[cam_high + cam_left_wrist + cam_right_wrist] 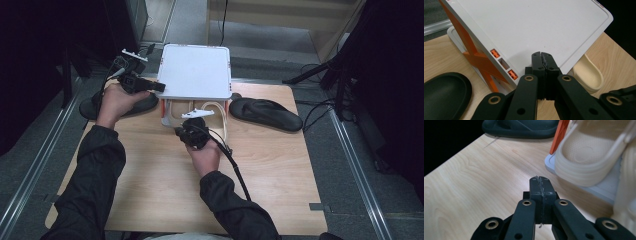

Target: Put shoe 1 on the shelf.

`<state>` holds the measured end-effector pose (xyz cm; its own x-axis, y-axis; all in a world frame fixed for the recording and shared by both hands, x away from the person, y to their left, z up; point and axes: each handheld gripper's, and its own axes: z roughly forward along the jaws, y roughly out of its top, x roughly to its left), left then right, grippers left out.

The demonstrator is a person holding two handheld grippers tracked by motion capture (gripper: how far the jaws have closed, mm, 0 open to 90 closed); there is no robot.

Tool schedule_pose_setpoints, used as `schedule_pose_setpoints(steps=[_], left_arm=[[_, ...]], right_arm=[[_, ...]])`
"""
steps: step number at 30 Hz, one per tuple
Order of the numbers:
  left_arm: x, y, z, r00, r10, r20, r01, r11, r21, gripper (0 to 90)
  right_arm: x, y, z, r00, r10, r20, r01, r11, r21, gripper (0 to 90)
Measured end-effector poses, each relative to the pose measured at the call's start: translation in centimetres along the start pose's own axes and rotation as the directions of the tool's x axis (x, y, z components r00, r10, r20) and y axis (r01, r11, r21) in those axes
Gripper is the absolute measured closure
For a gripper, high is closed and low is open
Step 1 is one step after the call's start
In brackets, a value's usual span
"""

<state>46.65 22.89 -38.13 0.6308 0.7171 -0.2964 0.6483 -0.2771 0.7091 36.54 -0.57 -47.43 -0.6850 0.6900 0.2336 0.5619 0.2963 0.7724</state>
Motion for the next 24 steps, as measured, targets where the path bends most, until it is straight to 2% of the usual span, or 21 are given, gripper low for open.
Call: schedule_pose_setpoints(steps=[3,7,8,9,16,24], left_arm=[[0.0,0.0,0.0,1.0000,0.000,-0.001,0.000,1.0000,0.001,90.0],[0.0,0.0,0.0,1.0000,-0.002,-0.002,0.002,1.0000,0.001,90.0],[0.0,0.0,0.0,1.0000,-0.002,-0.002,0.002,1.0000,0.000,90.0],[0.0,0.0,0.0,1.0000,0.002,-0.001,-0.002,1.0000,0.003,90.0],[0.0,0.0,0.0,1.0000,-0.001,0.000,0.001,1.0000,-0.001,90.0],[0.0,0.0,0.0,1.0000,-0.002,0.001,0.002,1.0000,-0.002,90.0]], right_arm=[[-0.4,-0.5,-1.2,0.9998,0.014,-0.011,-0.014,1.000,0.000,90.0],[-0.9,-1.2,-2.6,0.9998,0.008,-0.019,-0.008,1.000,-0.006,90.0],[-0.9,-1.2,-2.6,0.9998,0.008,-0.019,-0.008,1.000,-0.006,90.0],[-1.3,-1.7,-3.4,0.9999,0.000,-0.017,0.000,1.000,-0.003,90.0],[-2.6,-3.2,-5.8,1.0000,0.004,-0.003,-0.004,1.000,0.001,90.0],[-3.8,-5.2,-7.6,0.9991,0.043,0.008,-0.043,0.999,0.002,90.0]])
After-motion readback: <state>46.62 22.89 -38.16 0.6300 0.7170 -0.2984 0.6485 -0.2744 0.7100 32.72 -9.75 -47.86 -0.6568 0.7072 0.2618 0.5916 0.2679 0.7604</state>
